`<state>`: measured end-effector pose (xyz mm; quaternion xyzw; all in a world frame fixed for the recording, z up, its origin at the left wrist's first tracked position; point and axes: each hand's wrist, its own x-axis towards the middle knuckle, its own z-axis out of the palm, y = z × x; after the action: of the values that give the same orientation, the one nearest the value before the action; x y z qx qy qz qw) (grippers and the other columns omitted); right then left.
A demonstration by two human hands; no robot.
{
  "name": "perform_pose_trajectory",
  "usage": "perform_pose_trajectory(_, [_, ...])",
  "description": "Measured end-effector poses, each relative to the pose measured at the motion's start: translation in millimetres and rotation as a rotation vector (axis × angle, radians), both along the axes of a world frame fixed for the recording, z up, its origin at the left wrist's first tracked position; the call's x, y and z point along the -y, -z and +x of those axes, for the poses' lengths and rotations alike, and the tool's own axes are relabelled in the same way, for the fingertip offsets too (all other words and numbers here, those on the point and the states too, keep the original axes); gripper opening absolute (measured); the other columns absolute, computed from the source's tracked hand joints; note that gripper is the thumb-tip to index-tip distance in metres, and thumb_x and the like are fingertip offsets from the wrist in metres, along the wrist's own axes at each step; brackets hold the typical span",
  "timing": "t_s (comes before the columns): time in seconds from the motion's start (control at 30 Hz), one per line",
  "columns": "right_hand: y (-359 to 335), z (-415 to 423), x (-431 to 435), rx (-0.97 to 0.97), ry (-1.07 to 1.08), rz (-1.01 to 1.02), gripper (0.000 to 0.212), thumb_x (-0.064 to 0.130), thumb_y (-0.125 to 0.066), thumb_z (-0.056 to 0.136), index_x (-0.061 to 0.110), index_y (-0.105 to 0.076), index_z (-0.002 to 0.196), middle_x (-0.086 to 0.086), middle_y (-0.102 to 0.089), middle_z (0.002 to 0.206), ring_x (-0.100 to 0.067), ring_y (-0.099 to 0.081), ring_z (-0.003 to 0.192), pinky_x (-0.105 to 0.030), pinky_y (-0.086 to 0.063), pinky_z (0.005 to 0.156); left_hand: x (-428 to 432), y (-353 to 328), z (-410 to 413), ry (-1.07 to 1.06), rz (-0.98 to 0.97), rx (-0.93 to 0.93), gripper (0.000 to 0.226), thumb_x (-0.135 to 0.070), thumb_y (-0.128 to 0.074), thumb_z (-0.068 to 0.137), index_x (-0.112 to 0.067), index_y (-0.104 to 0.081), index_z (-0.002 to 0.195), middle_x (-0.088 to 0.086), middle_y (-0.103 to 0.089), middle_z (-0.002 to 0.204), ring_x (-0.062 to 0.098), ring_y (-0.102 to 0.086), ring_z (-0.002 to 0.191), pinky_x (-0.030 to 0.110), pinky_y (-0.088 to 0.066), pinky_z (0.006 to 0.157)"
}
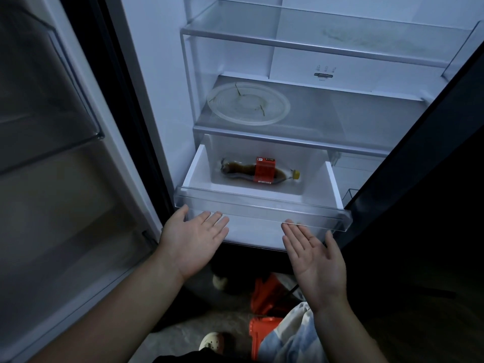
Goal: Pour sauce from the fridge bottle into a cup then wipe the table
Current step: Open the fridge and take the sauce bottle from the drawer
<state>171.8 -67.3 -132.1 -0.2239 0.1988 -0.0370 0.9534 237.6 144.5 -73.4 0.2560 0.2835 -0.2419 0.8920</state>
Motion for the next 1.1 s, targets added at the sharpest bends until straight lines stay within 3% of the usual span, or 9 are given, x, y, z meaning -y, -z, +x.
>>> perform_pose_trajectory(0.1, [3.8,-1.8,3.9,-0.133,-0.081,-0.351,0.040,0.028,-0.037,0.098,-0.002,-0.052,0.121,-0.022,-0.062,0.122,-0.030,-0.063,0.110,-0.030,-0.054,0.088,-5.1,-8.2,1.3,0.143,0.092,0.030,0.056,-0.036,-0.031,0.100,0.002,-0.035,0.142,0.020,-0.044,0.143,0.034,-0.040,0.133,0.043,-0.030,0.109])
perform_pose_trajectory(0.23, [-13.9,-0.7,10.5,-0.067,-0.022,-0.941,0.028,0.010,-0.034,0.101,0.006,-0.061,0.095,-0.014,-0.069,0.103,-0.025,-0.067,0.100,-0.018,-0.054,0.077,-3.8,-30.2,8.8,0.377,0.313,0.283,0.041,-0.029,-0.034,0.098,-0.006,-0.056,0.126,0.012,-0.062,0.126,0.025,-0.058,0.118,0.038,-0.038,0.106])
perform_pose_trajectory(0.4, [-42.0,27.7,23.9,0.125,0.139,-1.773,0.023,0.031,-0.043,0.093,0.019,-0.062,0.099,0.011,-0.063,0.102,-0.003,-0.056,0.099,-0.012,-0.040,0.087,18.3,-24.9,29.7,0.444,1.116,0.907,0.025,-0.025,-0.042,0.100,-0.025,-0.060,0.117,-0.007,-0.063,0.119,0.008,-0.057,0.113,0.025,-0.041,0.099])
perform_pose_trajectory(0.47, [-35.6,44.6,29.5,0.182,0.121,-2.057,0.031,0.034,-0.039,0.093,0.016,-0.061,0.105,0.007,-0.060,0.107,-0.007,-0.051,0.104,-0.011,-0.033,0.091,24.7,-9.5,37.3,0.575,1.518,1.176,0.037,-0.038,-0.038,0.098,-0.023,-0.055,0.127,-0.007,-0.057,0.125,0.008,-0.051,0.117,0.024,-0.037,0.098])
perform_pose_trajectory(0.57, [-19.3,62.5,33.0,0.168,0.118,-2.238,0.036,0.036,-0.036,0.094,0.013,-0.062,0.104,-0.002,-0.062,0.106,-0.018,-0.055,0.102,-0.029,-0.042,0.089,33.4,9.9,49.4,0.703,1.939,1.496,0.067,-0.051,-0.020,0.089,-0.011,-0.052,0.132,0.004,-0.057,0.128,0.024,-0.052,0.120,0.035,-0.038,0.098])
perform_pose_trajectory(0.8, [5.2,71.5,30.1,0.153,0.394,-2.501,0.032,0.024,-0.038,0.093,0.016,-0.058,0.068,0.001,-0.056,0.067,-0.024,-0.052,0.060,-0.036,-0.035,0.058,48.6,25.4,75.2,0.927,2.063,1.552,0.076,-0.057,-0.005,0.087,-0.017,-0.046,0.137,0.001,-0.051,0.135,0.019,-0.044,0.126,0.033,-0.032,0.100])
perform_pose_trajectory(0.9, [9.3,72.6,30.3,0.175,0.455,-2.493,0.032,0.022,-0.039,0.091,0.017,-0.058,0.067,0.001,-0.056,0.065,-0.023,-0.052,0.059,-0.035,-0.033,0.057,57.9,21.1,89.6,0.960,1.925,1.545,0.054,-0.050,-0.025,0.099,-0.020,-0.041,0.141,-0.003,-0.044,0.143,0.014,-0.035,0.133,0.030,-0.026,0.106])
perform_pose_trajectory(1.0, [12.4,73.4,31.8,0.195,0.472,-2.476,0.031,0.021,-0.040,0.091,0.017,-0.059,0.067,0.001,-0.058,0.065,-0.023,-0.052,0.059,-0.035,-0.033,0.058,77.8,15.7,108.6,0.946,1.582,1.483,0.047,-0.043,-0.035,0.100,-0.022,-0.044,0.140,-0.006,-0.044,0.143,0.008,-0.035,0.133,0.027,-0.027,0.110])
perform_pose_trajectory(1.1, [15.5,74.4,32.2,0.177,0.499,-2.469,0.030,0.021,-0.041,0.090,0.017,-0.060,0.066,0.002,-0.059,0.065,-0.022,-0.054,0.059,-0.034,-0.034,0.057,104.1,21.8,134.1,1.008,1.671,1.554,0.053,-0.042,-0.044,0.097,-0.019,-0.038,0.144,-0.001,-0.039,0.148,0.015,-0.033,0.136,0.031,-0.026,0.112])
